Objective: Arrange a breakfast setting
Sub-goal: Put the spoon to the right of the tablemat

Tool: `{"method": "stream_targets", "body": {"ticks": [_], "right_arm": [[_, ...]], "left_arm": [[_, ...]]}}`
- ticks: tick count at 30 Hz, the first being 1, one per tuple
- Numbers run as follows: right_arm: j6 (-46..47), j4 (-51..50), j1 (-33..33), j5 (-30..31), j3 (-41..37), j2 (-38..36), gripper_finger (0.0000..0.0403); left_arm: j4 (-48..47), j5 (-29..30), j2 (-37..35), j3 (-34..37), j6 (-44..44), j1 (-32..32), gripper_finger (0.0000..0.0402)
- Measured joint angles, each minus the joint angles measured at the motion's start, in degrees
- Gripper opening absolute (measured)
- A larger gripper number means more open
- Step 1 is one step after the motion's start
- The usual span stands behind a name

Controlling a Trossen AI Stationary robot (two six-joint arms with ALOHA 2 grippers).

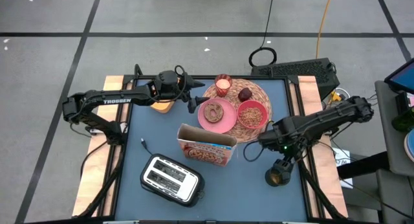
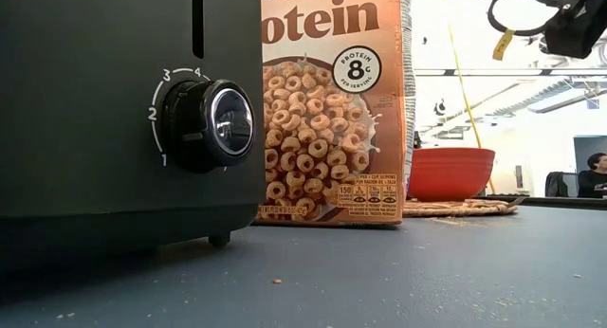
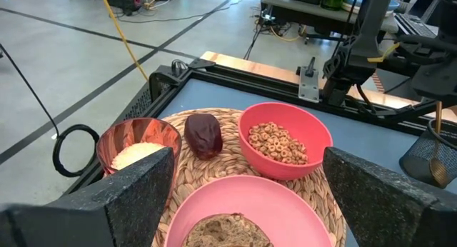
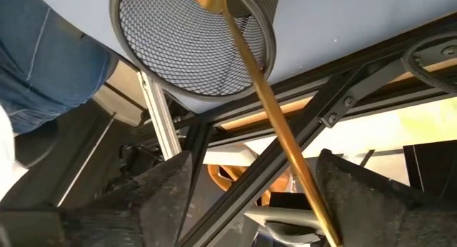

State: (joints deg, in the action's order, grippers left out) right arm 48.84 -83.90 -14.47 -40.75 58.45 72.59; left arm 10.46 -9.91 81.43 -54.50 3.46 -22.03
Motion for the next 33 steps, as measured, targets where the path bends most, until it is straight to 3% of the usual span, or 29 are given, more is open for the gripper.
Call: {"method": "stream_targets", "body": {"ticks": [17,33], "right_arm": [[0.0,0.52,-0.38,0.11,0.0,0.2,0.0155],[0.0,0.52,-0.38,0.04,0.0,0.2,0.0064]], "left_arm": [[0.0,0.0,0.0,0.0,0.0,0.01,0.0363],[0.0,0.0,0.0,0.0,0.0,0.01,0.0363]]}}
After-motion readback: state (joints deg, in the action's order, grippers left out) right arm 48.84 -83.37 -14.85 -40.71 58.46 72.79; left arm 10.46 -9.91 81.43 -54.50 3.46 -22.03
